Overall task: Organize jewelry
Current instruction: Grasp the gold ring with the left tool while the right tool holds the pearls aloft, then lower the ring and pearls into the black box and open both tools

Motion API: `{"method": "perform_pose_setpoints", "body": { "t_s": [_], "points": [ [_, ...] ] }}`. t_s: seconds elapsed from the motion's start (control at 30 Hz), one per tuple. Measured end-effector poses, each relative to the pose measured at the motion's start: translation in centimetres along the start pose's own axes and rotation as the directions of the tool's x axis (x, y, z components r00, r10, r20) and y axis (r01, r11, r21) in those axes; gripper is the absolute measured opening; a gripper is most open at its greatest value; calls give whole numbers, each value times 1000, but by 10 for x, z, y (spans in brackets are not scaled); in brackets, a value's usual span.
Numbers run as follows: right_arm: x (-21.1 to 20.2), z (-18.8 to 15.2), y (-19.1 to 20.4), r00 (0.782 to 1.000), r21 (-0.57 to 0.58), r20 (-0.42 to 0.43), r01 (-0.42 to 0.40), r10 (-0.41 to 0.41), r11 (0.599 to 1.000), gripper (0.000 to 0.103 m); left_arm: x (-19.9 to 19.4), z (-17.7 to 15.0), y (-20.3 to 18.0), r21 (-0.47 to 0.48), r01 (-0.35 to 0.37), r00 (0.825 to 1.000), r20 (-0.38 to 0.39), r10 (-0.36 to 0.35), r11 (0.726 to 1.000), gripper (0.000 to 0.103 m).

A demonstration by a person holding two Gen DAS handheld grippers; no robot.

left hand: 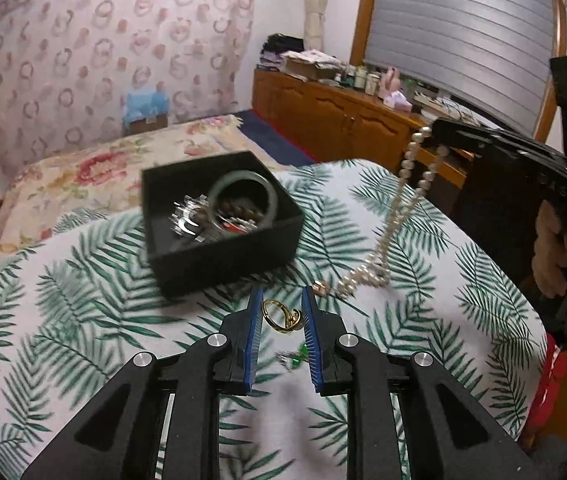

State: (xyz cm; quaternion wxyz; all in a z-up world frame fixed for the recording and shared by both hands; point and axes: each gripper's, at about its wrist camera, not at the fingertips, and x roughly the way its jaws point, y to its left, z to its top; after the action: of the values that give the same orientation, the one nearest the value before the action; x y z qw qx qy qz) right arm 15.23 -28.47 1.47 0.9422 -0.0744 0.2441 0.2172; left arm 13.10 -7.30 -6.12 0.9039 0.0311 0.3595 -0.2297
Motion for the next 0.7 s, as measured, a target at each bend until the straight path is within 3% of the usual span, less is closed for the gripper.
{"method": "perform_pose_setpoints", "body": {
  "t_s": [0.33, 0.7],
  "points": [
    [-16, 51, 12, 996, -25, 77, -43, 44, 999, 8, -11, 29, 27, -10, -68, 996, 50, 68, 998, 18],
    [-15, 113, 19, 986, -70, 138, -84, 93, 994, 8, 8, 59, 49, -35, -58, 997, 51, 60, 998, 18]
  ]
}}
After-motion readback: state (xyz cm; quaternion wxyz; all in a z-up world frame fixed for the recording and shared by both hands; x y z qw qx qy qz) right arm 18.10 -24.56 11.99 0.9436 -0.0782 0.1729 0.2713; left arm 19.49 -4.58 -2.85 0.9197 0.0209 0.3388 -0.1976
